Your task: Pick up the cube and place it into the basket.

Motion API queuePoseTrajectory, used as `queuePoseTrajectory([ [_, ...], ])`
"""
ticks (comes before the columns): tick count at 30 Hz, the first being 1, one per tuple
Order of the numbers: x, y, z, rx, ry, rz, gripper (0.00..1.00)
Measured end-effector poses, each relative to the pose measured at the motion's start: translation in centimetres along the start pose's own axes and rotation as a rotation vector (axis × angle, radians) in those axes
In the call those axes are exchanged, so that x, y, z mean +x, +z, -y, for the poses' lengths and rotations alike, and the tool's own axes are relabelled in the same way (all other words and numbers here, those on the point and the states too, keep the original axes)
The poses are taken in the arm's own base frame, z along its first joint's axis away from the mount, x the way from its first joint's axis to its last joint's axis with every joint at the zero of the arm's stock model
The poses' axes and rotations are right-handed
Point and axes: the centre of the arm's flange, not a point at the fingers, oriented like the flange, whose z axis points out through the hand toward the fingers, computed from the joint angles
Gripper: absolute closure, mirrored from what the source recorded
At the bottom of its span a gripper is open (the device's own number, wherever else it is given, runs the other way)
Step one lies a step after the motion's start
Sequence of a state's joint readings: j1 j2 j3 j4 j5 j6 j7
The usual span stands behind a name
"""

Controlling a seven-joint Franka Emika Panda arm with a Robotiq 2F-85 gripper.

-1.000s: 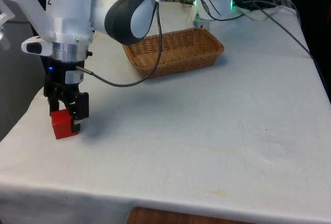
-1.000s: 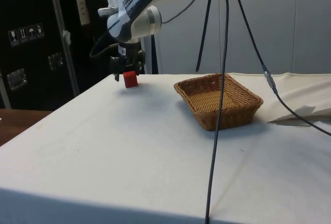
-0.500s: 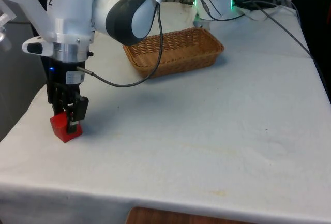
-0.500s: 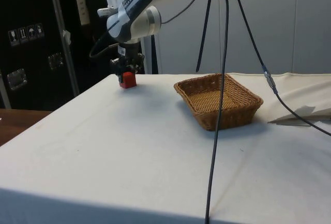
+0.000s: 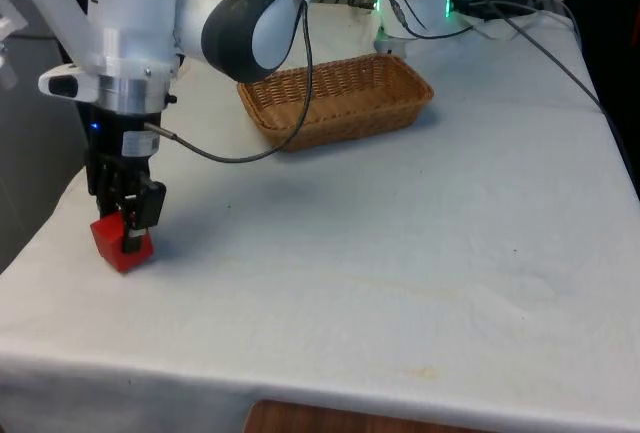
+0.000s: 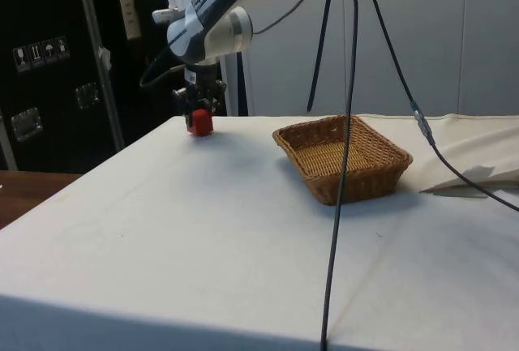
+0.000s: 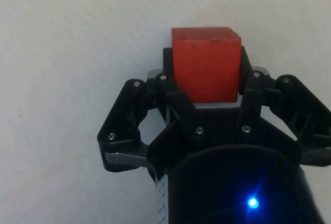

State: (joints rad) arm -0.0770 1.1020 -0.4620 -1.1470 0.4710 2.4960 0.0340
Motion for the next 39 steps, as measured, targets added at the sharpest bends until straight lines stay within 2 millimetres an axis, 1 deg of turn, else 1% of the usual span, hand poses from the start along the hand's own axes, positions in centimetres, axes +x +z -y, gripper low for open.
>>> queuePoseTrajectory([
  [10,0.6,-2.2,-0.3,-0.001,0.026,-0.013,0.99],
  [12,0.8,-3.1,-0.5,0.0,0.034,-0.018,0.99],
  [14,0.8,-3.4,-0.5,0.001,0.036,-0.017,0.99],
  [16,0.9,-4.1,-0.5,0.006,0.04,-0.018,0.99],
  [17,0.9,-4.8,-0.6,0.009,0.045,-0.021,0.99],
  [18,0.9,-4.8,-0.6,0.009,0.045,-0.021,0.99],
  [20,1.0,-5.8,-0.8,0.012,0.052,-0.022,0.99],
  [23,0.9,-6.4,-0.9,0.015,0.057,-0.022,0.99],
  [29,0.9,-8.6,-1.3,0.025,0.069,-0.024,0.99],
  [31,0.8,-8.9,-1.5,0.026,0.07,-0.024,0.99],
  [32,0.8,-9.4,-1.5,0.03,0.072,-0.024,0.99],
  [34,0.7,-9.6,-1.7,0.031,0.074,-0.024,0.99],
  [36,0.6,-10.4,-1.8,0.036,0.075,-0.023,0.99],
  [39,0.5,-10.6,-1.8,0.038,0.075,-0.022,0.99],
])
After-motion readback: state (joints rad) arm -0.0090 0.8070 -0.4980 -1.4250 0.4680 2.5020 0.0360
